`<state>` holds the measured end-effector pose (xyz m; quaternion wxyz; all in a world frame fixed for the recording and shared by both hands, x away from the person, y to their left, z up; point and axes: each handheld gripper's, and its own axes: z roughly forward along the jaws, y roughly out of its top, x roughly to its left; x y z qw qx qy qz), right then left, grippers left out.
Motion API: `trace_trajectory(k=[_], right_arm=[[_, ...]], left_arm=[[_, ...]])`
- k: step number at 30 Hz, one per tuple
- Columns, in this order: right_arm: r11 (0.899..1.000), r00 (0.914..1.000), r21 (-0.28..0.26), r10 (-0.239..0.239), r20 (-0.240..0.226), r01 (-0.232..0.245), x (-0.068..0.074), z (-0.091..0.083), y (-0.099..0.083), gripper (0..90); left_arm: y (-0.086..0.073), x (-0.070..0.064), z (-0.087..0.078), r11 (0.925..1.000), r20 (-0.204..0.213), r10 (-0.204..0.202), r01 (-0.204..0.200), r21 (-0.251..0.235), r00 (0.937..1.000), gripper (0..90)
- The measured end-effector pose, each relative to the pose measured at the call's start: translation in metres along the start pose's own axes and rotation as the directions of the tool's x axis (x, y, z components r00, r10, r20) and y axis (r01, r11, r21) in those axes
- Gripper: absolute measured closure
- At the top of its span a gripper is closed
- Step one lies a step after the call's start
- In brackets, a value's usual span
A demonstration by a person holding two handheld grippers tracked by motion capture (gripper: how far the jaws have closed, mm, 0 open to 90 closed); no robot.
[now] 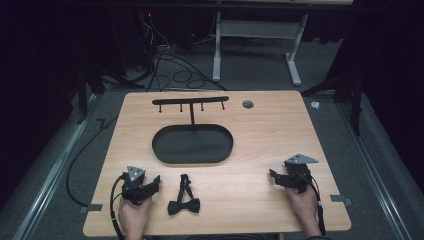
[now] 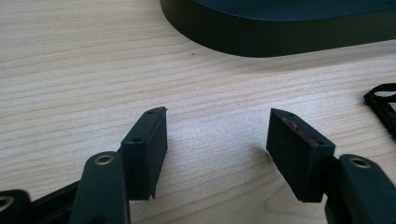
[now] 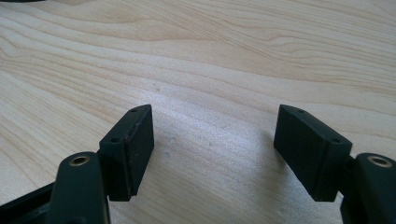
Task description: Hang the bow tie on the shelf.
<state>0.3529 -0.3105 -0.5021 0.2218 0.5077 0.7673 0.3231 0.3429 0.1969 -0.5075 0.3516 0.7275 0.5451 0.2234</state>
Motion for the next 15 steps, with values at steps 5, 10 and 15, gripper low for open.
trace_trajectory(k=[5,10,15], right_arm=[[1.0,1.0,0.0,0.0,0.0,0.0,0.0,0.0,0.0,29.8],[1.0,1.0,0.0,0.0,-0.001,0.0,-0.0001,0.0,0.0,29.8],[1.0,1.0,0.0,0.001,-0.002,-0.001,-0.0001,0.0,0.0,29.8]], left_arm=[[0.0,0.0004,-0.0002,1.0,0.002,-0.003,0.003,0.0,1.0,38.8],[0.0,0.0002,0.0,1.0,0.002,-0.001,0.001,-0.001,1.0,38.4],[0.0001,-0.0006,0.0,1.0,0.0,0.004,-0.004,0.003,1.0,38.2]])
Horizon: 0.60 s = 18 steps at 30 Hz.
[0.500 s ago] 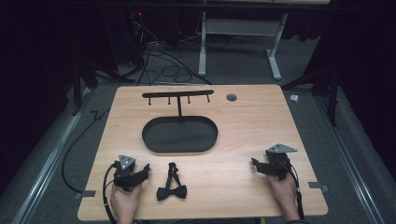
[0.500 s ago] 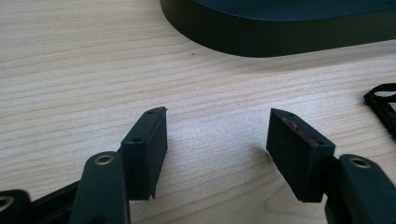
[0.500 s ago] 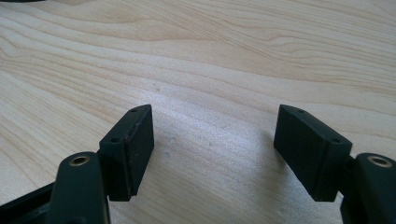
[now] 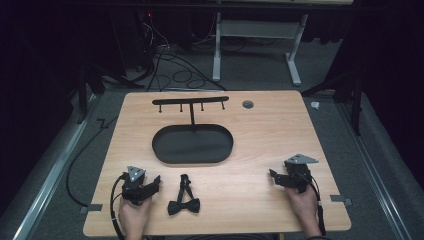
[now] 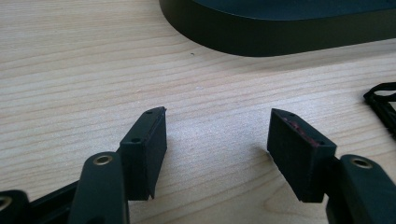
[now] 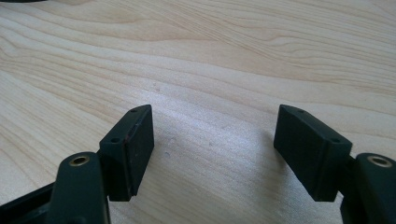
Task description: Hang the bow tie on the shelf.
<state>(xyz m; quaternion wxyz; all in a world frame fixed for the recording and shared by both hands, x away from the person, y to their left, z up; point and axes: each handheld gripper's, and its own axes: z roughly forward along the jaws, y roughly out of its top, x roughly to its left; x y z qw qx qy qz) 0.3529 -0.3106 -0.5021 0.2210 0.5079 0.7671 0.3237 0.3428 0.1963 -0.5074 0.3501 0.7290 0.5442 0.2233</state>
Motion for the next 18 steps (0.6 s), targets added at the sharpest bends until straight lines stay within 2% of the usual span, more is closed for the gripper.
trace_trajectory(k=[8,18], right_arm=[[1.0,1.0,0.0,-0.001,0.001,0.001,0.0,0.0001,0.0,29.8],[1.0,1.0,0.0,-0.002,0.0,0.002,-0.0002,0.0,0.0,29.8]], left_arm=[[0.0004,-0.0034,0.0009,0.9995,-0.021,0.031,-0.031,0.01,0.9993,37.3],[0.0001,-0.0039,0.0007,0.9997,-0.027,0.021,-0.021,0.01,0.9994,35.8]])
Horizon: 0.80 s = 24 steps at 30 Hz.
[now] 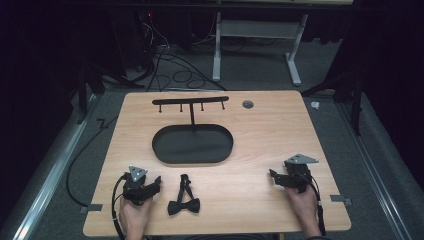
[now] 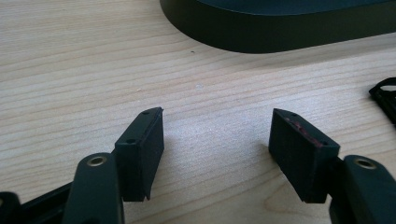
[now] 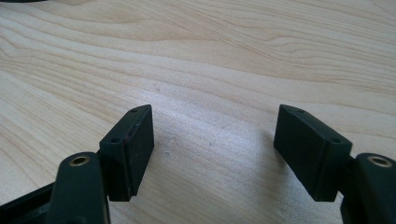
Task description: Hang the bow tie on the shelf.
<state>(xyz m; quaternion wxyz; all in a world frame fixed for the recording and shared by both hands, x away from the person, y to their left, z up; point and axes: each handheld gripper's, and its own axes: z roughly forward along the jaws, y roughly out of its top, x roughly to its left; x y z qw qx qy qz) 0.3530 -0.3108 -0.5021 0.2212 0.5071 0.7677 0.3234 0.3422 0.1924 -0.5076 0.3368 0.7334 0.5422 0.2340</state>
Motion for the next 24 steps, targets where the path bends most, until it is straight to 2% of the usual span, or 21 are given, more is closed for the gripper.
trace_trajectory(k=[7,15,19,24], right_arm=[[1.0,1.0,-0.002,-0.007,0.0,0.007,0.0,0.0,0.0,29.7],[1.0,1.0,-0.002,-0.005,-0.001,0.005,0.0,0.0,0.0,29.7],[1.0,1.0,-0.002,-0.007,-0.001,0.007,-0.001,0.0,0.0,29.7],[1.0,1.0,-0.001,-0.007,0.0,0.007,0.0,0.0,0.0,29.7]], left_arm=[[0.0,-0.002,0.0,0.9999,-0.005,-0.013,0.013,0.0,0.9999,33.7],[0.002,-0.002,-0.003,0.9998,0.0,-0.018,0.018,0.012,0.9998,39.5],[0.003,-0.003,-0.009,0.9992,0.048,-0.038,0.038,0.013,0.9981,42.6],[0.005,-0.011,-0.016,0.9997,0.087,-0.026,0.026,-0.001,0.9959,45.0]])
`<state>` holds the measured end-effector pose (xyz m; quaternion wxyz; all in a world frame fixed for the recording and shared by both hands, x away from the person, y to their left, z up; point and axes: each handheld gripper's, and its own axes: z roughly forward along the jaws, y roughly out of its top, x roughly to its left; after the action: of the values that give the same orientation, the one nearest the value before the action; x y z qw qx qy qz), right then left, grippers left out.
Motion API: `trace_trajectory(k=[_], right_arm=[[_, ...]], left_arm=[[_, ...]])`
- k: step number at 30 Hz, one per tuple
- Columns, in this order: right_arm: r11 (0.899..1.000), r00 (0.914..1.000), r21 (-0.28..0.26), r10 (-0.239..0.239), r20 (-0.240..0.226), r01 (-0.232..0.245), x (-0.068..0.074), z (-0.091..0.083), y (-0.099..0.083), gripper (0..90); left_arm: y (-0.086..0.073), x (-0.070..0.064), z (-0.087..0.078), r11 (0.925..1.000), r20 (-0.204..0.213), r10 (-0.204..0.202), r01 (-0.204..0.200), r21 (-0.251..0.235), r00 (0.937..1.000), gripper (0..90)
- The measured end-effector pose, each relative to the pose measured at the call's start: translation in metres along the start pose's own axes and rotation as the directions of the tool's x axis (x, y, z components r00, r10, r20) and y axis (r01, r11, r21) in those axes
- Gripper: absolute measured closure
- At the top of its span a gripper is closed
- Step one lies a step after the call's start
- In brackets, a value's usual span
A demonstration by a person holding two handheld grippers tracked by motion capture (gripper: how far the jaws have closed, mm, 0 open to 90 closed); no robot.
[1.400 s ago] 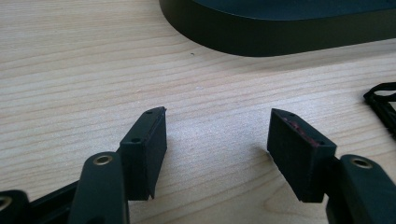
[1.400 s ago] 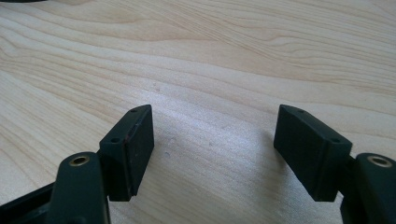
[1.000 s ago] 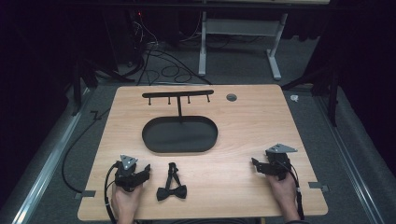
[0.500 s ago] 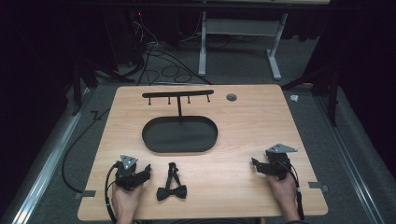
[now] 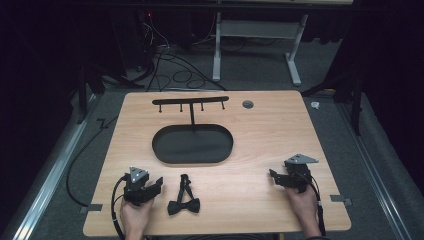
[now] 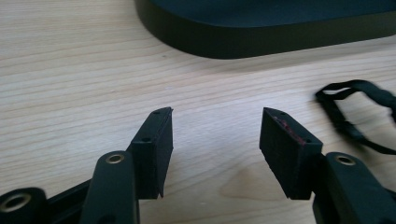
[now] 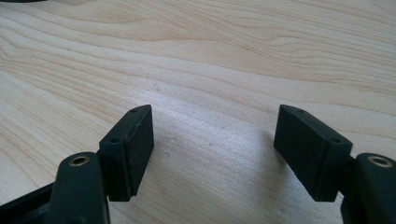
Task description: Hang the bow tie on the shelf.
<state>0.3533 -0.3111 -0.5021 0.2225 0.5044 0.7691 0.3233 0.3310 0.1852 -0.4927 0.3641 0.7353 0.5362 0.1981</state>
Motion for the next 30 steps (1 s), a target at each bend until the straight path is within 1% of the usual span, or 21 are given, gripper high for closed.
trace_trajectory(k=[1,2,3,5,6,8,11,12,15,17,18,20,23,30], right_arm=[[1.0,1.0,0.0,0.0,0.0,0.0,0.0,0.0,0.0,29.7],[1.0,1.0,0.0,0.0,0.0,0.0,0.0,0.0,0.0,29.7],[1.0,1.0,0.0,0.0,0.001,0.0,0.0,0.0,0.0,29.8],[1.0,1.0,0.0,0.0,0.0,0.0,0.0,0.0,0.0,29.7],[1.0,1.0,0.0,0.0,0.0,0.0,0.0,0.0,0.0,29.7],[1.0,1.0,0.001,0.005,0.001,-0.005,0.0,0.0,0.0,29.7],[1.0,1.0,0.001,0.005,0.0,-0.005,0.0,0.0,0.0,29.7],[1.0,1.0,0.001,0.005,0.0,-0.005,0.0,0.0,0.0,29.7],[1.0,1.0,0.001,0.005,0.0,-0.005,0.0,0.0,0.0,29.7],[1.0,1.0,0.001,0.004,0.0,-0.004,0.0,0.0,0.0,29.8],[1.0,1.0,0.001,0.005,0.0,-0.005,0.0,0.0,0.0,29.8],[1.0,1.0,0.001,0.005,0.0,-0.005,0.0,0.0,0.0,29.8],[1.0,1.0,0.002,0.01,0.0,-0.01,0.0,0.0,0.0,29.8],[1.0,1.0,0.001,0.008,0.0,-0.008,0.0,0.0,0.0,29.8]], left_arm=[[0.0,0.0,0.0,1.0,0.0,0.0,0.0,0.0,1.0,45.0],[0.0,-0.002,-0.001,1.0,0.011,0.001,-0.001,0.001,0.9999,45.0],[0.001,-0.008,-0.003,0.9999,0.028,0.014,-0.014,0.007,0.9995,45.1],[0.002,-0.015,-0.003,0.9997,0.041,0.025,-0.025,0.007,0.9988,45.1],[0.002,-0.015,-0.003,0.9997,0.041,0.025,-0.025,0.007,0.9988,45.1],[0.003,-0.022,-0.004,0.9994,0.063,0.034,-0.034,0.009,0.9975,45.1],[0.005,-0.029,-0.003,0.9989,0.076,0.044,-0.045,0.011,0.9961,45.1],[0.005,-0.029,-0.003,0.9989,0.076,0.044,-0.045,0.011,0.9961,45.0],[0.007,-0.037,0.001,0.9982,0.099,0.052,-0.054,0.023,0.9937,45.0],[0.008,-0.041,0.003,0.9978,0.109,0.056,-0.059,0.03,0.9925,45.0],[0.008,-0.041,0.003,0.9978,0.109,0.056,-0.059,0.03,0.9925,45.0],[0.01,-0.047,0.006,0.9969,0.12,0.065,-0.07,0.037,0.9906,45.0],[0.011,-0.051,0.009,0.9954,0.118,0.074,-0.081,0.051,0.9902,45.5],[0.009,-0.057,0.015,0.9921,0.11,0.093,-0.102,0.073,0.9896,47.9]])
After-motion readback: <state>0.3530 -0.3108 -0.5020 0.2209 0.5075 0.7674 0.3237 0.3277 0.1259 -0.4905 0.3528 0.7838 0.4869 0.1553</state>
